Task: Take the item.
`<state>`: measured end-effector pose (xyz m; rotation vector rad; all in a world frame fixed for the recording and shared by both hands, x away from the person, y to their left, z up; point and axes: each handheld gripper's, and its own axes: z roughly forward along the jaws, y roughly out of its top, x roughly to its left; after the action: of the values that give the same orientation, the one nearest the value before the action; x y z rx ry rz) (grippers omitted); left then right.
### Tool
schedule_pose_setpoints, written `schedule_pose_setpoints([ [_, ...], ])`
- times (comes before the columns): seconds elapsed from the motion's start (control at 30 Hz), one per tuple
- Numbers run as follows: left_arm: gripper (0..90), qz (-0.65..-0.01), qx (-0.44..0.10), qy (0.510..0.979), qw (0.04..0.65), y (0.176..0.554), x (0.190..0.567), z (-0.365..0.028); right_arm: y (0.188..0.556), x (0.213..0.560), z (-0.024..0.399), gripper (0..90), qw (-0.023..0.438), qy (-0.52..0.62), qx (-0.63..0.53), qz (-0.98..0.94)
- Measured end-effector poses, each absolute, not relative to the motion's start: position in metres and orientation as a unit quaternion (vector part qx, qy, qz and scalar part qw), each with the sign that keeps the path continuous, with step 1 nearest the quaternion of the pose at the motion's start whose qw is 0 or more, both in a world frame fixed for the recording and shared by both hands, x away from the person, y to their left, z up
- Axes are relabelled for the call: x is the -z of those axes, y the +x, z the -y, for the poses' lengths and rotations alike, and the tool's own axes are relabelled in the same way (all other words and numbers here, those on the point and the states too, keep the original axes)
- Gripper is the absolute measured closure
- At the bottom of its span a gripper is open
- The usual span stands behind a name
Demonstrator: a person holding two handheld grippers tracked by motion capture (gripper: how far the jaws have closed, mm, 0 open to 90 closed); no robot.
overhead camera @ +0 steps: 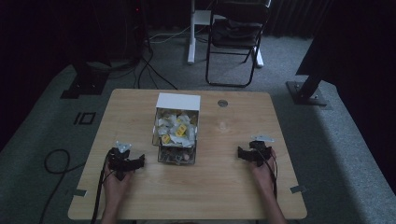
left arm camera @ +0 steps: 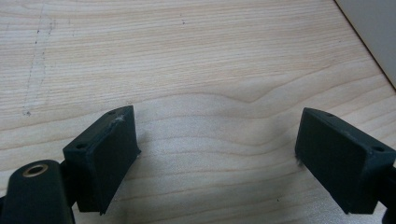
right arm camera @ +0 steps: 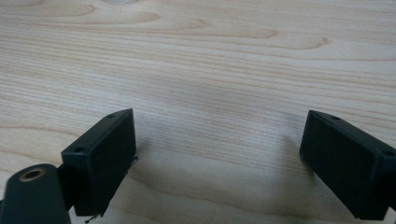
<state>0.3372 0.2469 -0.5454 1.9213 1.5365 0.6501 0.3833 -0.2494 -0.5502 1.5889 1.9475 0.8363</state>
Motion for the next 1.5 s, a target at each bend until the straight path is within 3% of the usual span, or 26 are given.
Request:
schedule_pose_setpoints([
  [0.7, 13.7, -0.580, -0.245, 0.719, 0.293, 0.336, 0.545, -0.246, 0.379, 0.550, 0.250, 11.0, 0.241, 0.574, -0.309, -0.719],
  [0.93, 13.7, -0.580, -0.245, 0.719, 0.293, 0.336, 0.545, -0.246, 0.375, 0.549, 0.250, 15.5, 0.245, 0.576, -0.308, -0.716],
  [1.07, 13.7, -0.580, -0.245, 0.719, 0.293, 0.336, 0.545, -0.246, 0.372, 0.546, 0.248, 22.6, 0.239, 0.578, -0.304, -0.718],
  [1.5, 13.7, -0.580, -0.245, 0.719, 0.293, 0.336, 0.545, -0.246, 0.355, 0.525, 0.232, 23.3, 0.240, 0.546, -0.328, -0.732],
])
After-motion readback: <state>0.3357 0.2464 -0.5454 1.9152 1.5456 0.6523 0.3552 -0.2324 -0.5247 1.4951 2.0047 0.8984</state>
